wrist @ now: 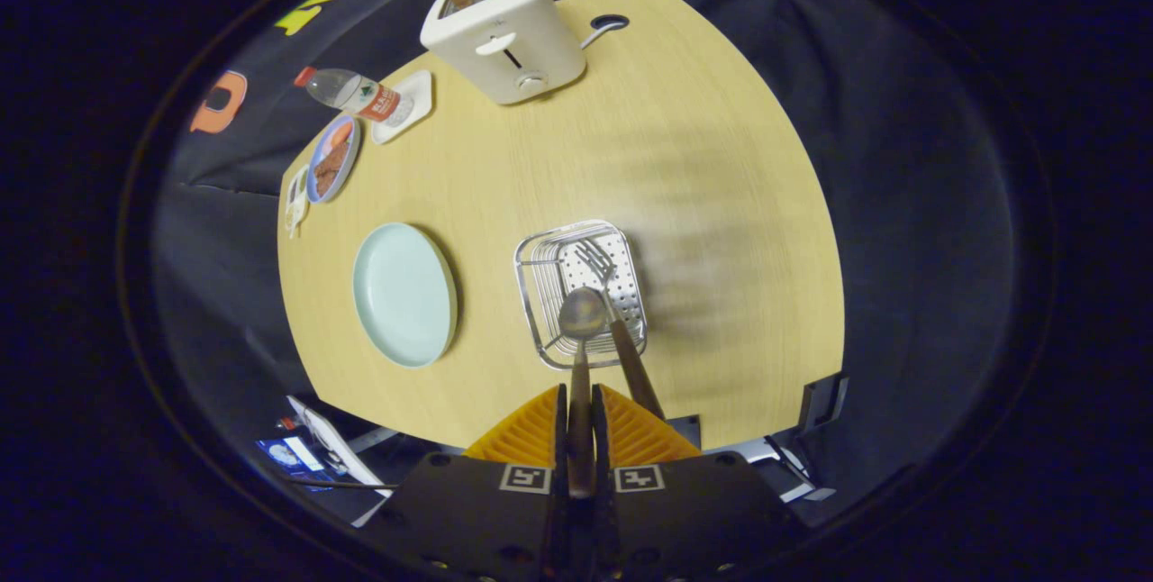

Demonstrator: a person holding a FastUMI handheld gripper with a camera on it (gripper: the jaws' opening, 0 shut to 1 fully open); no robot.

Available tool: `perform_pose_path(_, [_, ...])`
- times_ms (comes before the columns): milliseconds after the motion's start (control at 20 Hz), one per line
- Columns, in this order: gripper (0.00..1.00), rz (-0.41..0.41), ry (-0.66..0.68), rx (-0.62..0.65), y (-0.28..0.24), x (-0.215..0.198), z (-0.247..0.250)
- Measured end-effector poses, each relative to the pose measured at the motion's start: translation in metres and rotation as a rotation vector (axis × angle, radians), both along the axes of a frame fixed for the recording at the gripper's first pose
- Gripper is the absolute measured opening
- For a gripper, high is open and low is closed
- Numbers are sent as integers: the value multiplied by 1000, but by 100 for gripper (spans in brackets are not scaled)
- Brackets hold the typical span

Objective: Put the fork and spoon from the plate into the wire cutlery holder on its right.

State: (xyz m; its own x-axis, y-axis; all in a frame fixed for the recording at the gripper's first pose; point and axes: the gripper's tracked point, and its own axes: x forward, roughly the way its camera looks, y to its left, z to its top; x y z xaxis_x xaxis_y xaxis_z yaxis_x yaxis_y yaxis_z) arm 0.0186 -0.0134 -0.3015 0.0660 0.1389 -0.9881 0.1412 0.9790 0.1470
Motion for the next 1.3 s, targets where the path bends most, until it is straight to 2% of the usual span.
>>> perform_pose_path(100, [18,5,-36,10,3,2,4])
perform_pose_path(300, [72,72,-216,14,13,14,25])
perform_pose_path(450, [91,127,-420,0,20,30,57])
perform_pose_path(700, [95,229,-784,-14,39,33,130])
perform_pose_path(1100, [96,197,-1364,-87,35,18,287])
perform_pose_path(1300, [95,198,-1516,-125,41,-3,318])
